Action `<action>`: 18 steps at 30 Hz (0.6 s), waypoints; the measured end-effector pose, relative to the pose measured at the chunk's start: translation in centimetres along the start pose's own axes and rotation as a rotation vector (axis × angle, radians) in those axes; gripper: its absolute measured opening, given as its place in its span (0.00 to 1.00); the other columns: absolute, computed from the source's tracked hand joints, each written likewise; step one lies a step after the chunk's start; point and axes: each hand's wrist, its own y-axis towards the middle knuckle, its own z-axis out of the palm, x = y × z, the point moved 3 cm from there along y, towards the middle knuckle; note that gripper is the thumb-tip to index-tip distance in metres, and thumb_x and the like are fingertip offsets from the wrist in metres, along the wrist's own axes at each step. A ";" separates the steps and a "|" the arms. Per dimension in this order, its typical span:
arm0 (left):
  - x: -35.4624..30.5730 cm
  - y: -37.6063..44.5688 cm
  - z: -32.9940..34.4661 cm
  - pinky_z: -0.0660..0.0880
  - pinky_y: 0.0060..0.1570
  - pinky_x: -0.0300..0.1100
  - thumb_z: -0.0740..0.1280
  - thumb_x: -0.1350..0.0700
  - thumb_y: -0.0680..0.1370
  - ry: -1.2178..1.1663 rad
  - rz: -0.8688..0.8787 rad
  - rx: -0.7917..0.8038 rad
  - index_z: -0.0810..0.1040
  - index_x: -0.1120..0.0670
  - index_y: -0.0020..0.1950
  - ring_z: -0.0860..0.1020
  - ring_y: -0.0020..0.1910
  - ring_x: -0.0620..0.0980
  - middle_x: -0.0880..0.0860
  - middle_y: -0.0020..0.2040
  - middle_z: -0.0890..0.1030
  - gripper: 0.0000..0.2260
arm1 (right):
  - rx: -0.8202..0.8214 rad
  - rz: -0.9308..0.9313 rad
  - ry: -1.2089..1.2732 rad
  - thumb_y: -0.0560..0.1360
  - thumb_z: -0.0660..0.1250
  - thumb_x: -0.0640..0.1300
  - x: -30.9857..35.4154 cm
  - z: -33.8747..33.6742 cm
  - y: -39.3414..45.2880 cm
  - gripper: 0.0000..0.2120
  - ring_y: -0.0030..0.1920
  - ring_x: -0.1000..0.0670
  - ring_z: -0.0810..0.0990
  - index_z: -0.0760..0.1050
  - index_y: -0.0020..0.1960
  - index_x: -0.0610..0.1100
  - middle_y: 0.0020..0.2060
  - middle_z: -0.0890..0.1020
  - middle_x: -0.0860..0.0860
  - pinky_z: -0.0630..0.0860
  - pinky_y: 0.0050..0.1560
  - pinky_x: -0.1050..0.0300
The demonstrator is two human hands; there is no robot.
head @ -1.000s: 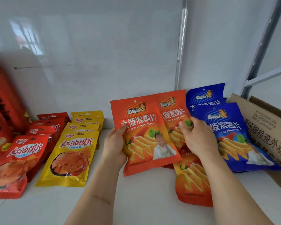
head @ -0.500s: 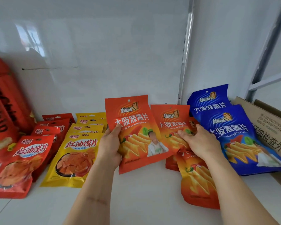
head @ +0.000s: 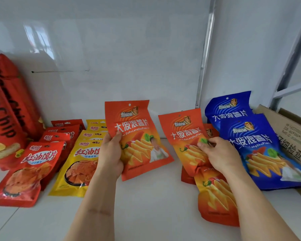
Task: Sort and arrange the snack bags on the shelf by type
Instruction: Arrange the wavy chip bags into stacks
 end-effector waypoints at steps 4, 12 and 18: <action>0.6 -0.1 0.3 0.81 0.54 0.54 0.64 0.49 0.83 0.084 0.036 -0.033 0.77 0.43 0.59 0.85 0.49 0.52 0.49 0.52 0.86 0.06 | 0.022 0.028 -0.089 0.76 0.58 0.68 0.2 0.2 -0.2 0.31 0.63 0.42 0.75 0.67 0.70 0.48 0.65 0.76 0.47 0.72 0.63 0.40; 1.4 -0.4 1.2 0.82 0.49 0.53 0.66 0.52 0.82 0.009 -0.098 -0.035 0.80 0.51 0.56 0.86 0.45 0.55 0.53 0.45 0.87 0.06 | -0.039 -0.066 0.165 0.77 0.65 0.60 0.3 -0.5 -0.8 0.25 0.63 0.46 0.77 0.71 0.68 0.47 0.63 0.79 0.49 0.72 0.62 0.47; 1.6 -1.1 2.1 0.82 0.50 0.54 0.65 0.48 0.83 -0.063 -0.133 0.028 0.80 0.51 0.60 0.87 0.43 0.55 0.54 0.46 0.88 0.11 | -0.018 -0.265 0.245 0.76 0.68 0.58 3.1 -0.9 -3.1 0.24 0.62 0.51 0.77 0.74 0.69 0.49 0.59 0.80 0.54 0.72 0.57 0.57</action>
